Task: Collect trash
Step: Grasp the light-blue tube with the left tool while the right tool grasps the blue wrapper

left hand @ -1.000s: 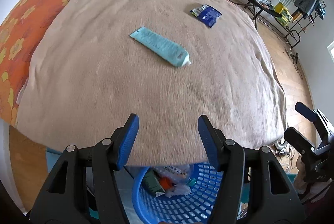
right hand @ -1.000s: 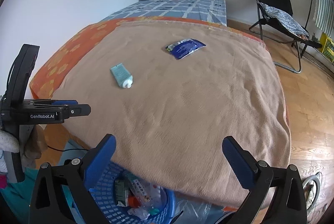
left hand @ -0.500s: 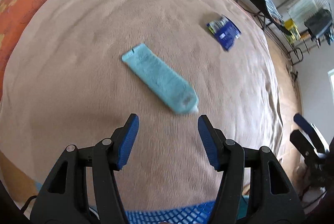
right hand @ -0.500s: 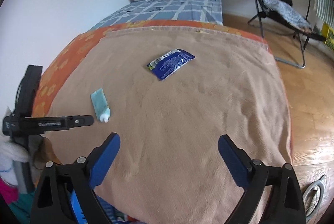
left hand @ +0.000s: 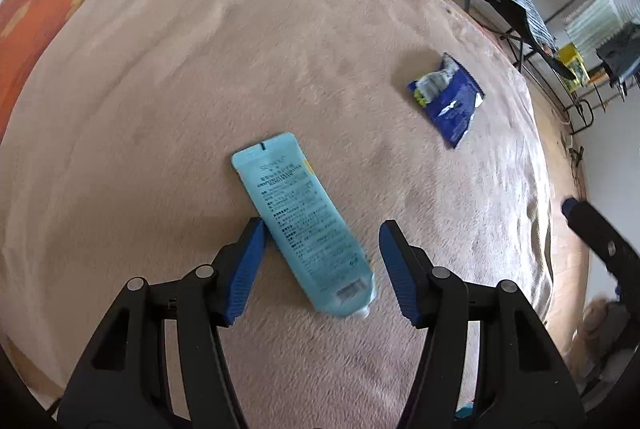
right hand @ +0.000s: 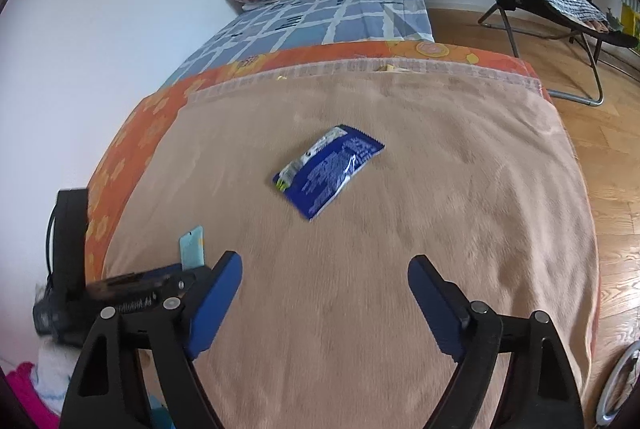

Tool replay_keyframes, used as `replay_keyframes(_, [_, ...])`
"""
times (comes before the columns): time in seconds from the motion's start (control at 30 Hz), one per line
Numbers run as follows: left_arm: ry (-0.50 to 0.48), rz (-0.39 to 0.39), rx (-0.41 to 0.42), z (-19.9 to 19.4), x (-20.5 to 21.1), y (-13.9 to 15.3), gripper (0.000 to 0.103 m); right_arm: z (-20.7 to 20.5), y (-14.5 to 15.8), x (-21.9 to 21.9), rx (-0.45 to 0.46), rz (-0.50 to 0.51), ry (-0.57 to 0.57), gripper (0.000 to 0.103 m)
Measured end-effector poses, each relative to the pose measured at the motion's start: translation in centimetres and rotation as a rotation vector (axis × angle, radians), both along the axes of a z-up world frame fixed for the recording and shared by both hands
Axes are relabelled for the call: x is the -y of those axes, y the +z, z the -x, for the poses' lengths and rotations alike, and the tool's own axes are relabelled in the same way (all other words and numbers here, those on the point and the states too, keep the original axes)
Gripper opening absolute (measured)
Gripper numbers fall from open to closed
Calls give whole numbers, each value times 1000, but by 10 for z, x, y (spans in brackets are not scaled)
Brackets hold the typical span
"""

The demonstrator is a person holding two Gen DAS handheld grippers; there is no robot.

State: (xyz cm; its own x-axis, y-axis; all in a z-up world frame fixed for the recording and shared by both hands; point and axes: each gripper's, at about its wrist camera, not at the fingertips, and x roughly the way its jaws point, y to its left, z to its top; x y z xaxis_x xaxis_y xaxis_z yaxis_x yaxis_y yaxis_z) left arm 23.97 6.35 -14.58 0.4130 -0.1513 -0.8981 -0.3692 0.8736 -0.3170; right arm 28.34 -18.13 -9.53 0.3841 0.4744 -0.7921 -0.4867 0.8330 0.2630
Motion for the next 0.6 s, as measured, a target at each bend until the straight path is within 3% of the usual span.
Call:
replay_keyframes(0.27, [-129, -151, 26, -6, 30, 0, 52, -41, -32, -17, -105, -56, -22, 77])
replay_keyframes(0.43, [-165, -195, 32, -2, 36, -1, 48, -62, -53, -23, -170, -117, -53, 68])
replay_keyframes(0.6, [-169, -206, 37, -2, 37, -1, 45, -82, -66, -28, -199, -180, -114, 68])
